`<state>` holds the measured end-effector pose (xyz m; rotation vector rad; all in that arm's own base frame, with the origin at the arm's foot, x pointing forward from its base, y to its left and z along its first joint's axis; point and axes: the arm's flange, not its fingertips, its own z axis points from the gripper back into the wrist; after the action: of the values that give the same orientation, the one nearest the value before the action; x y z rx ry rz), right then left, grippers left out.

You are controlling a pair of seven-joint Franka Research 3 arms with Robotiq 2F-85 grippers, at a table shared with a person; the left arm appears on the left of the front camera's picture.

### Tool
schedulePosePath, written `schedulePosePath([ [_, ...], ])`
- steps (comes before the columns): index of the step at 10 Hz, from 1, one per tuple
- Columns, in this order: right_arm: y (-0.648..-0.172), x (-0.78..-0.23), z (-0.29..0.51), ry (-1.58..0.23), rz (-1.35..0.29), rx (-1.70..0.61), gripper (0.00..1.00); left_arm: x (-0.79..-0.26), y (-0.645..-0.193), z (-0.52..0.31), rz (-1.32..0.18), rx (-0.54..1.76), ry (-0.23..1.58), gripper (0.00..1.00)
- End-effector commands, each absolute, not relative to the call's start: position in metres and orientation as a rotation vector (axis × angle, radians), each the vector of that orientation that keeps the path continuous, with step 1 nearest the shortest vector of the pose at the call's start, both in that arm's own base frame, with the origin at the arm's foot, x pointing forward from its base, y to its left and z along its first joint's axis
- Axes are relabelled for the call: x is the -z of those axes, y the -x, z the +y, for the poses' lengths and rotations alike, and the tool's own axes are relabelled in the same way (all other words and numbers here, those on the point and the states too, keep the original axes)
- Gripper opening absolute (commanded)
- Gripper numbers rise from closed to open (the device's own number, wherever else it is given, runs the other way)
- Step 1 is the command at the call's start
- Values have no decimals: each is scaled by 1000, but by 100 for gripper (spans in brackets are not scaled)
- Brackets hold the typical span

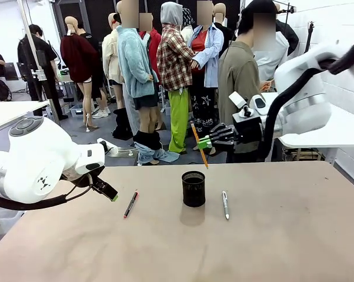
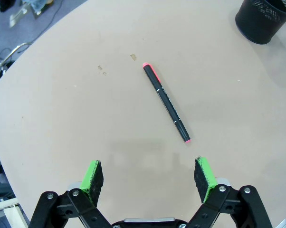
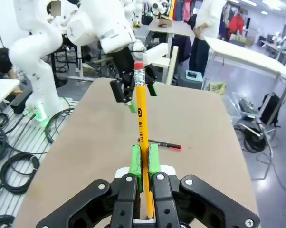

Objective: Place the pens into the pen holder.
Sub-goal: Pick up a writing instrument from the table and place it into the Pen holder.

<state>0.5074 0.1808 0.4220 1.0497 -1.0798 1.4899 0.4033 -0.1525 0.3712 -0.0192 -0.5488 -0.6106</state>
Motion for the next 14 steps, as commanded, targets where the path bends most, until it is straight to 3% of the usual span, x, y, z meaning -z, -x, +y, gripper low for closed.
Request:
schedulePosePath([
  [1,-536,-412,195,-1101,-1159,-1499,0,-372,-403,-151,-549,607,21,100],
  [5,-569,-386,217,-1174,-1114,-1449,0,-372,-403,-151,-549,607,21,100],
  [12,-584,-345,220,-1225,-1005,-1363,0,-372,-403,-151,-549,607,21,100],
  [13,-583,-342,219,-1223,-997,-1357,8,-372,-403,-151,-549,607,21,100],
  [14,-582,-341,216,-1220,-995,-1354,24,-372,-403,-151,-549,607,21,100],
])
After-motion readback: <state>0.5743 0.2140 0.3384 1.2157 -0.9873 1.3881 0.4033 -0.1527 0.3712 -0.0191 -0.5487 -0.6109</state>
